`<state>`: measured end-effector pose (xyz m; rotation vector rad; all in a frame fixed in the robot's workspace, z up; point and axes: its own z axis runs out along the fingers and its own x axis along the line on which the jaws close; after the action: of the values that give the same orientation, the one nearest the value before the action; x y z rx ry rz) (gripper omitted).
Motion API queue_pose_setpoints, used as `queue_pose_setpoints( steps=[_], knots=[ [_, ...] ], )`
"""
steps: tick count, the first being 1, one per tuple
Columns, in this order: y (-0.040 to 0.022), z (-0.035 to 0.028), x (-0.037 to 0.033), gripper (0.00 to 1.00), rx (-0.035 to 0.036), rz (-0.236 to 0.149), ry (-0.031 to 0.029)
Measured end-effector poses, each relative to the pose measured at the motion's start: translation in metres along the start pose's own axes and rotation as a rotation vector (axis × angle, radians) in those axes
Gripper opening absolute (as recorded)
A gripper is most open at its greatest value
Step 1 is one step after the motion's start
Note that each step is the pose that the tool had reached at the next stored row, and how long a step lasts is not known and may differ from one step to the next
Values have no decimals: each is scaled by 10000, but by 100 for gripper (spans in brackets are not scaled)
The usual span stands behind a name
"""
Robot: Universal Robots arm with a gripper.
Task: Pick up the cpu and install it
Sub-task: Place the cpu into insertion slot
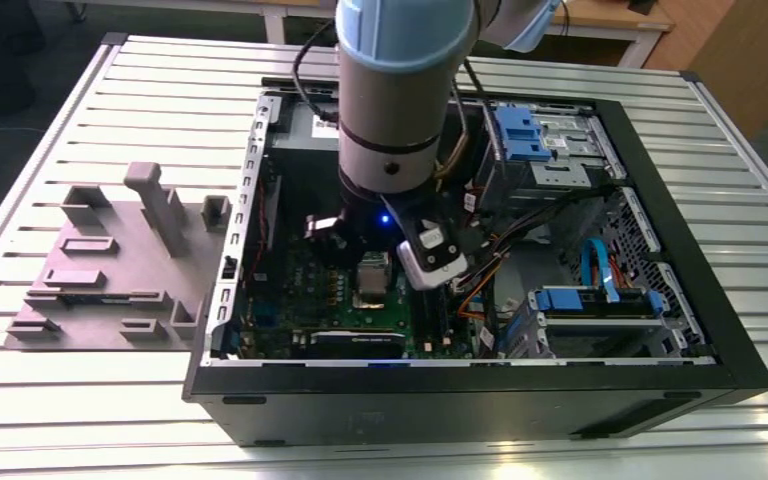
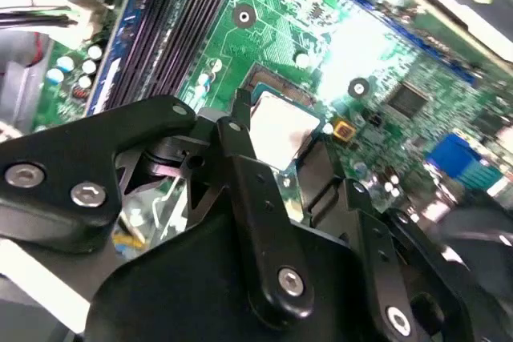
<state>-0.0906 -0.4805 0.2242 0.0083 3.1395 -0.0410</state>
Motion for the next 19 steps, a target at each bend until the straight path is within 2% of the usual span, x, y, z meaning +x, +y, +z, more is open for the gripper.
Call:
queue_pose_setpoints(
  steps=[5,7,19],
  knots=[
    [-6,-229,-1,47,0,0,0],
    [-8,-294,-1,47,4,0,-1],
    [-7,-296,-1,47,-1,0,-5]
  ],
)
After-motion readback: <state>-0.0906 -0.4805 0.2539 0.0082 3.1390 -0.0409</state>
